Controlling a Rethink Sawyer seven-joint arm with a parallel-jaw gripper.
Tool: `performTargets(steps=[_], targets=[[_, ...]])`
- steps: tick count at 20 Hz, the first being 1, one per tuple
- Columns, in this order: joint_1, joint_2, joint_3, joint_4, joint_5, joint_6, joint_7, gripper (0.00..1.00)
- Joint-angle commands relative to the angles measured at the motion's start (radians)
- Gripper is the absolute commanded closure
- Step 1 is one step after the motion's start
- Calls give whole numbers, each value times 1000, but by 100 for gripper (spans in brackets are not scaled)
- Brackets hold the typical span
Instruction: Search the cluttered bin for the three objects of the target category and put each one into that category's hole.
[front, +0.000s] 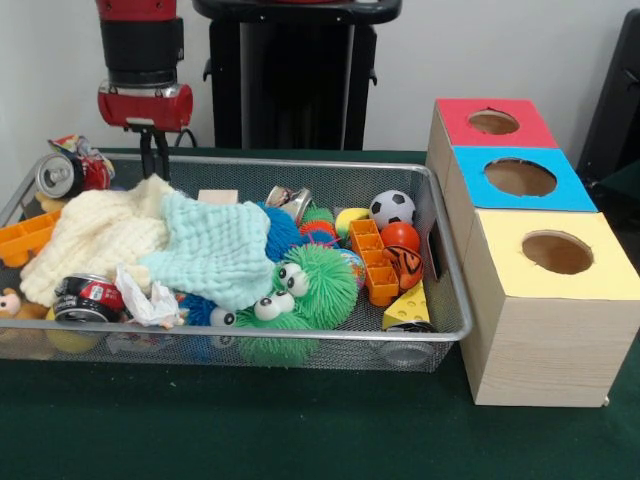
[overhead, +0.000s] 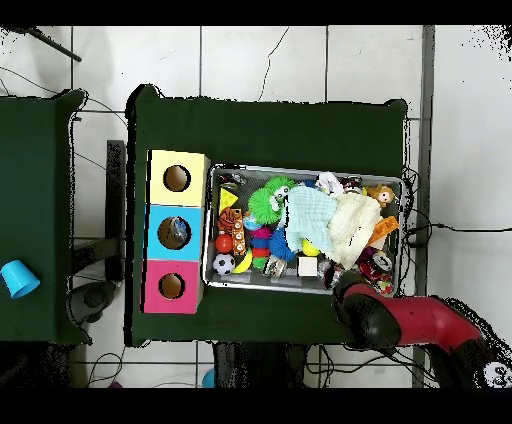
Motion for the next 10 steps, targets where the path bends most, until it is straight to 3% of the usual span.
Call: performTargets(steps=[1, 10], targets=[[-11, -249, 137, 111, 206, 247, -113, 100], [13, -335, 143, 133, 277, 303, -107, 100]])
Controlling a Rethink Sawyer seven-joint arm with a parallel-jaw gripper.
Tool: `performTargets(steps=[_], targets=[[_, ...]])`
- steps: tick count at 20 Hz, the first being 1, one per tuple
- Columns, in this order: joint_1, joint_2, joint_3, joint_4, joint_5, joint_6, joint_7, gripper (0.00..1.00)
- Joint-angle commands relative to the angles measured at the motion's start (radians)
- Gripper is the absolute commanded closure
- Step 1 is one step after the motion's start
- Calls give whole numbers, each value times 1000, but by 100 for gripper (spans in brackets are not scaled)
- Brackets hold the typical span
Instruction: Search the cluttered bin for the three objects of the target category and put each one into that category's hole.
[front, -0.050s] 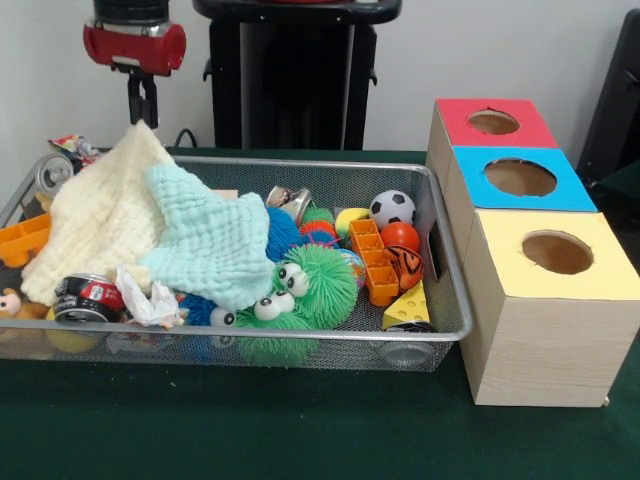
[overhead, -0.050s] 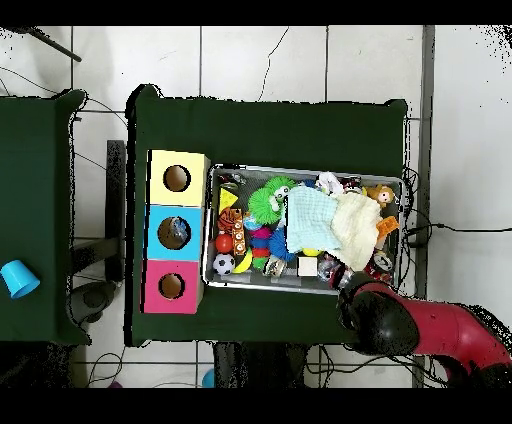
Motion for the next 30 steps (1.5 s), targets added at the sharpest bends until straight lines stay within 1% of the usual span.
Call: performTargets(steps=[1, 4, 9, 14, 21, 27, 30], targets=[[23, -118, 85, 60, 85, 130, -105, 100], [45, -166, 80, 70, 120, 165, -96, 100], [112, -230, 39, 73, 167, 225, -55, 100], [186, -258, -3, 66, 202, 261, 14, 100], [278, -296, -50, 65, 267, 303, 81, 100], [349, -332, -76, 66, 345, 339, 117, 100], [388, -344, -94, 58, 370, 359, 139, 100]])
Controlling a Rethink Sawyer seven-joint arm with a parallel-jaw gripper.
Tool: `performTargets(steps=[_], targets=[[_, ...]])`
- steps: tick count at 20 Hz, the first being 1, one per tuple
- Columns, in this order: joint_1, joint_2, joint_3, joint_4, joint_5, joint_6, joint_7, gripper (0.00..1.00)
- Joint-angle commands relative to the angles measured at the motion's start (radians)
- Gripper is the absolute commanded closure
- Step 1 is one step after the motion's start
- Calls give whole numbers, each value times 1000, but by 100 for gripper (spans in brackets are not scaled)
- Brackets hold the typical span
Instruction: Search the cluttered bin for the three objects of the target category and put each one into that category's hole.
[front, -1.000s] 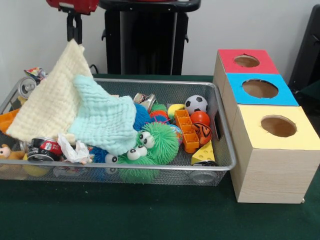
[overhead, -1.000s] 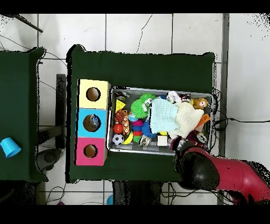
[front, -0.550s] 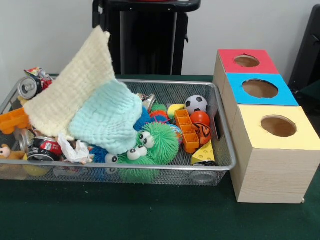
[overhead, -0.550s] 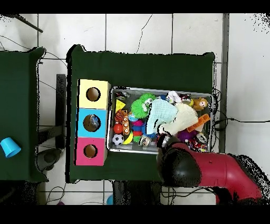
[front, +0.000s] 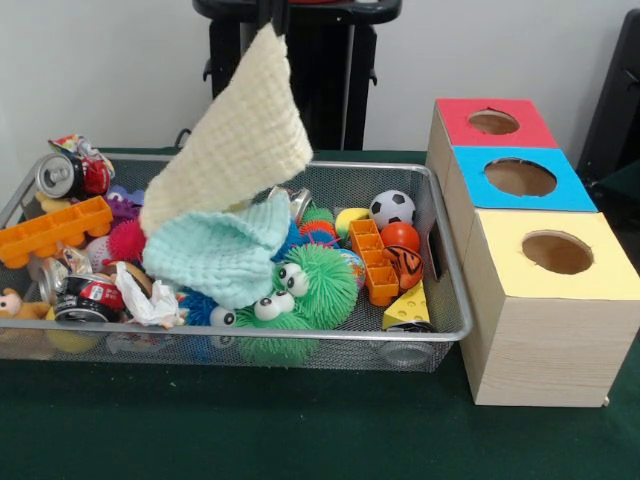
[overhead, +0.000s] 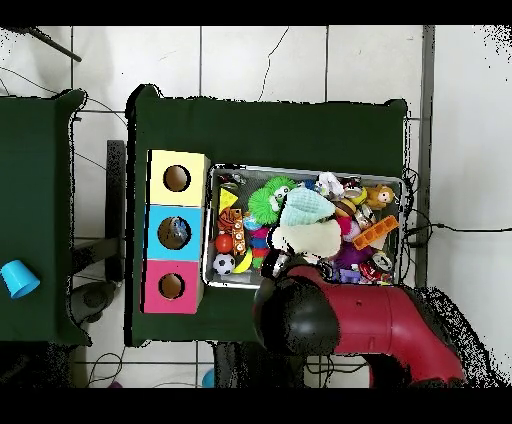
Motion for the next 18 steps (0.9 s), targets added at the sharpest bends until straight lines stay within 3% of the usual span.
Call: performTargets(steps=[1, 12, 18], targets=[[74, -49, -72, 31, 92, 156, 150, 100], [202, -68, -150, -22, 149, 236, 211, 100], [235, -63, -191, -15, 164, 214, 208, 100]])
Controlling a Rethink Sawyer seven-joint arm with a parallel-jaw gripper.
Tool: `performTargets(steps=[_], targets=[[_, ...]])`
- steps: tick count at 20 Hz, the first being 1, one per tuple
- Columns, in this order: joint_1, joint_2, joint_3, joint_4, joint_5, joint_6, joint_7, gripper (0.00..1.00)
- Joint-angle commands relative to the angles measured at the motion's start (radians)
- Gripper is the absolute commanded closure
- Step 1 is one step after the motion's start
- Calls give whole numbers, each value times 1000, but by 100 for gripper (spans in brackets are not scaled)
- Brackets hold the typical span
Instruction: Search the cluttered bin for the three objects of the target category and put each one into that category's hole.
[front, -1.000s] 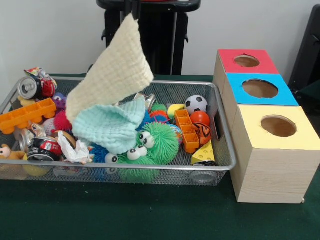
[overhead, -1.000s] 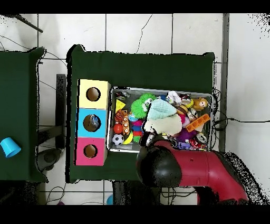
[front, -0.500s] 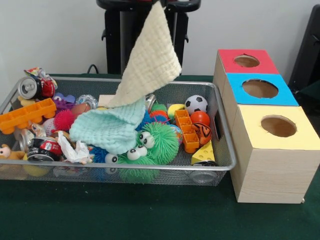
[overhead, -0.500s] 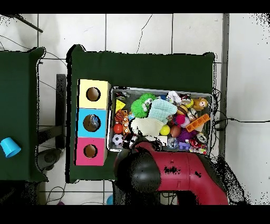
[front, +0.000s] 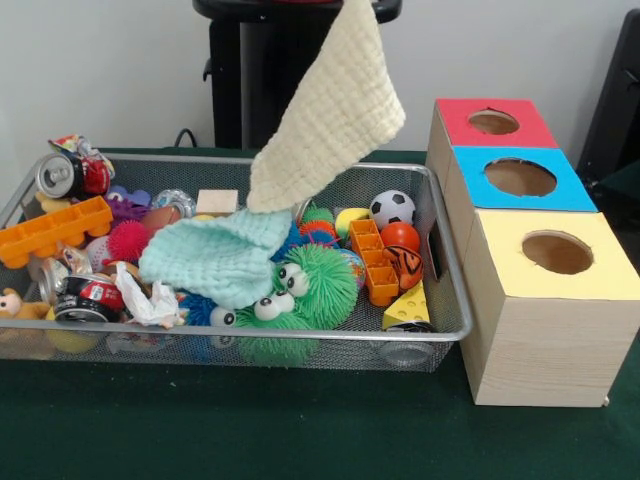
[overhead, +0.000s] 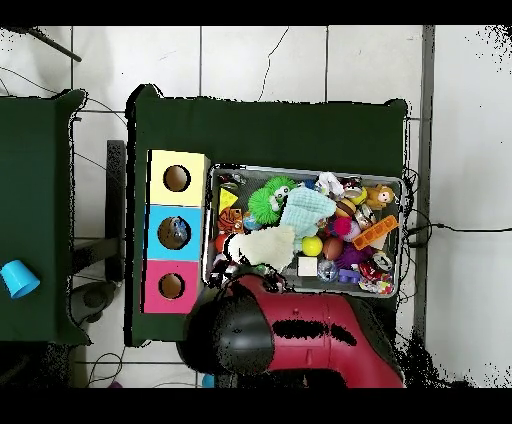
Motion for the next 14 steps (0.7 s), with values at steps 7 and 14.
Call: performTargets(steps=[7, 14], targets=[[54, 12, -112, -23, 68, 105, 203, 100], [94, 20, -141, -45, 84, 118, 208, 100]])
